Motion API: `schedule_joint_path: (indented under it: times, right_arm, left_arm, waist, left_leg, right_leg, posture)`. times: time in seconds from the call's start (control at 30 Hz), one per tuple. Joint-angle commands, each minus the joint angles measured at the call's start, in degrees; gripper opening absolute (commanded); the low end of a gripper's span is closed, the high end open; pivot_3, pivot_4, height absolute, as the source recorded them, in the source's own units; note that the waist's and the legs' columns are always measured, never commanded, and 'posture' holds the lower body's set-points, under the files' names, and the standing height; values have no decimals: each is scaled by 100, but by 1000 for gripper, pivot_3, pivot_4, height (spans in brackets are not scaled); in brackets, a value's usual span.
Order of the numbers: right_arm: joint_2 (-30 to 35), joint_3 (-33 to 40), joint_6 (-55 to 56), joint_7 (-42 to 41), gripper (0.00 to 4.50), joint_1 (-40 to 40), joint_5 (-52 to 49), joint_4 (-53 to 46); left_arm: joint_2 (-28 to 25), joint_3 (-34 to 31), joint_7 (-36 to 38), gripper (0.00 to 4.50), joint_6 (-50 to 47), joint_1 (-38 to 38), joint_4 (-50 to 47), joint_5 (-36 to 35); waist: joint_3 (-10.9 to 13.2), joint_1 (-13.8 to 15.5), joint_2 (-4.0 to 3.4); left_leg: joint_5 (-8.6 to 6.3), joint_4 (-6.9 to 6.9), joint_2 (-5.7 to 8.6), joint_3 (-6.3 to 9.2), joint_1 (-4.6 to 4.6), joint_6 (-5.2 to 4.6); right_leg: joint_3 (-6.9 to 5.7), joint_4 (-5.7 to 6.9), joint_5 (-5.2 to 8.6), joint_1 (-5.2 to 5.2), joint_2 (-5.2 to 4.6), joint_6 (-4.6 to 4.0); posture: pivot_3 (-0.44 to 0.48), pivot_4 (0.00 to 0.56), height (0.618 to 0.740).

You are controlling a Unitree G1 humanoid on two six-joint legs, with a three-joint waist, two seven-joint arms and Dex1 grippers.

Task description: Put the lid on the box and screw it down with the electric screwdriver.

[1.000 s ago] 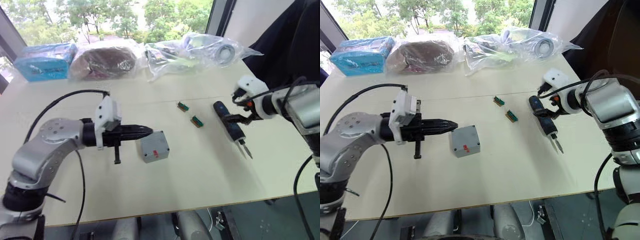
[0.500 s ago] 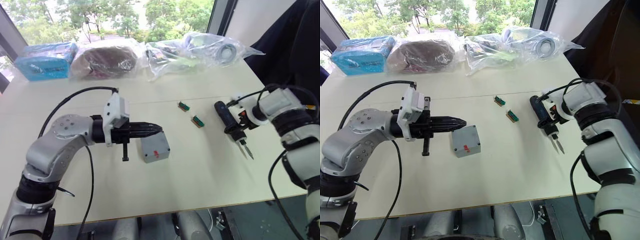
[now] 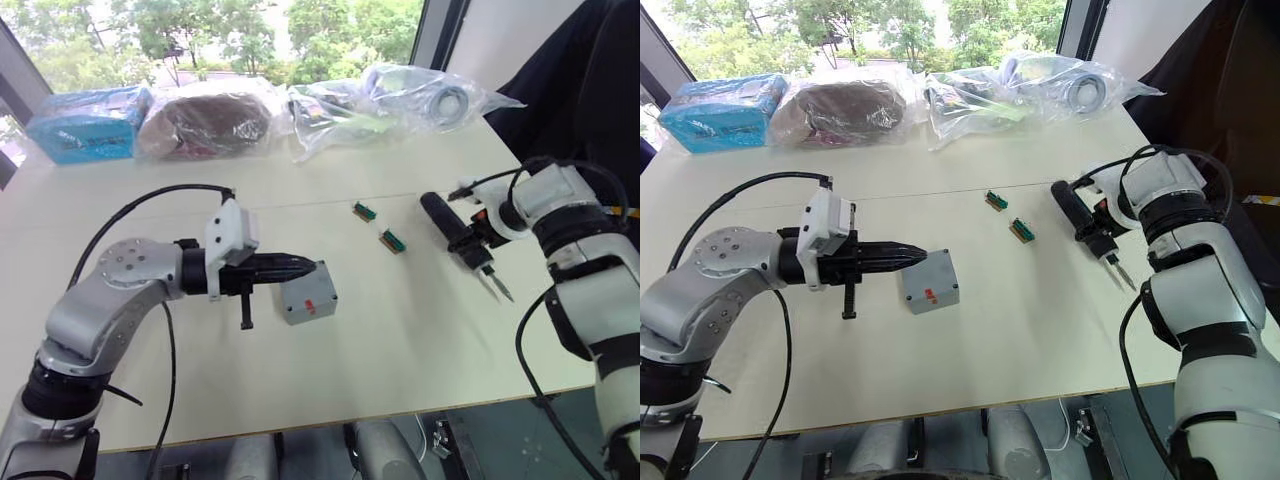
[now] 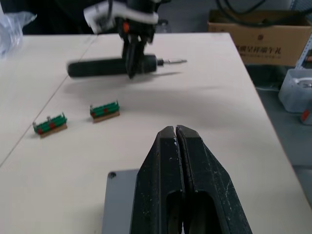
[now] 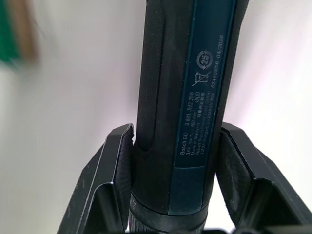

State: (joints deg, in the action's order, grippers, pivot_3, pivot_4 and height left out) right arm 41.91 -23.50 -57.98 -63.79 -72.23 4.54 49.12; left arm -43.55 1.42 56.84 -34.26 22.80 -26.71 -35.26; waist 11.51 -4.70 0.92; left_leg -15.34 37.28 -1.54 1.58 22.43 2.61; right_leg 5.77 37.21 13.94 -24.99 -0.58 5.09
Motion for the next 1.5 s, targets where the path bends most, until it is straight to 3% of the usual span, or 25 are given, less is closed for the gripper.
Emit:
schedule_joint_path:
  times: [0.03, 0.1, 0.17, 0.27, 0.37, 0.57, 0.8, 1.13, 1.5]
  right_arm:
    - [122, 1025, -237, 284, 1849, -163, -488, -1283]
    - [-307, 2543, 35, 583, 1849, 561, -1440, -3195]
    - [-1206, 3750, 251, 1253, 1849, 1182, -2214, -4941]
    - [-2267, 4268, 269, 1921, 1849, 1686, -2925, -6334]
    - [-2880, 4040, 919, 2383, 1849, 2271, -3027, -7029]
    - [-3409, 2929, 2432, 2618, 1849, 3361, -2679, -7251]
    - [-3377, 2300, 3336, 2710, 1849, 4091, -2435, -7143]
    - [-3210, 2024, 3846, 2805, 1849, 4411, -2300, -6894]
    - [-3111, 1919, 4147, 2809, 1849, 4555, -2273, -6596]
  left_arm:
    - [-151, -71, 140, 0, 214, -40, 129, 172]
    - [-190, -25, 186, 0, 197, -101, 217, 231]
    - [-288, 46, 311, 0, 226, -201, 224, 308]
    - [-427, -27, 464, 0, 331, -291, 413, 411]
    - [-355, -44, 451, 0, 237, -228, 580, 372]
    - [-234, 219, 599, 0, 439, -165, 934, 599]
    - [149, 466, 524, 0, 600, 90, 1287, 836]
    - [606, 1010, 338, 0, 888, 146, 1637, 1481]
    - [657, 1048, 414, 0, 1008, 161, 1709, 1679]
  waist:
    - [1, 7, -1]
    - [0, 22, 1]
    - [-2, 7, 2]
    - [0, 22, -2]
    - [-2, 123, 2]
    - [-5, 166, 7]
    - [-5, 128, 8]
    - [-6, 76, 8]
    - [-7, 76, 9]
  left_leg:
    - [0, -5, 0, 1, 3, 0]
    - [0, -13, -1, 1, 11, 0]
    - [0, -16, -4, 6, 16, 0]
    - [0, -25, -14, 14, 30, 0]
    - [4, -8, -11, 35, 62, 7]
    - [6, 63, 4, 19, 78, 11]
    - [7, 68, -1, 25, 76, 12]
    - [7, 68, -2, 29, 75, 12]
    - [7, 68, -1, 29, 72, 12]
  right_leg:
    - [0, 0, 0, -4, 1, 0]
    - [-1, 2, 0, -18, 1, 0]
    - [-5, 7, 1, -23, 3, 1]
    - [-10, 16, 2, -43, 12, 2]
    - [-38, 20, 1, -52, 0, 0]
    - [-25, -7, -8, -24, -15, -2]
    - [-25, 4, -21, -28, -3, -1]
    - [-26, 10, -22, -29, -2, 1]
    - [-26, 12, -22, -26, -2, 1]
  posture:
    - [0, 150, 740]
    - [0, 150, 740]
    - [0, 150, 740]
    - [0, 150, 740]
    - [0, 150, 740]
    - [0, 150, 740]
    - [0, 150, 740]
    - [0, 150, 740]
    - [0, 150, 740]
